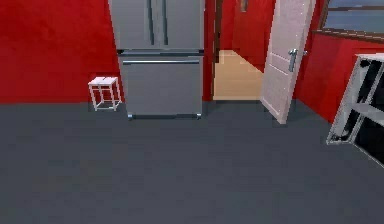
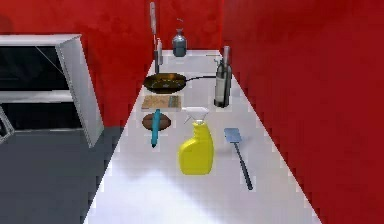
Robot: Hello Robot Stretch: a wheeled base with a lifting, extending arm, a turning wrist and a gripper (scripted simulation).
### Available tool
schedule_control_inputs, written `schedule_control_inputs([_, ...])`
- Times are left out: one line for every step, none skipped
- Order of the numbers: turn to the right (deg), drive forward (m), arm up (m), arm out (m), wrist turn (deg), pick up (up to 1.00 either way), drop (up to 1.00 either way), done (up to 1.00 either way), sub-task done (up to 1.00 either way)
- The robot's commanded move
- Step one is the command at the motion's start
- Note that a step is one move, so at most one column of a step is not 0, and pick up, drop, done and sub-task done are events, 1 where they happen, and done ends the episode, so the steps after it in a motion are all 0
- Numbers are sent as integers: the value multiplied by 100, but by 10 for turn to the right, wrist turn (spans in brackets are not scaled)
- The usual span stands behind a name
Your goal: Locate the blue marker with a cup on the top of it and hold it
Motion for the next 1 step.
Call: schedule_control_inputs([0,0,50,0,0,0,0,0,0])
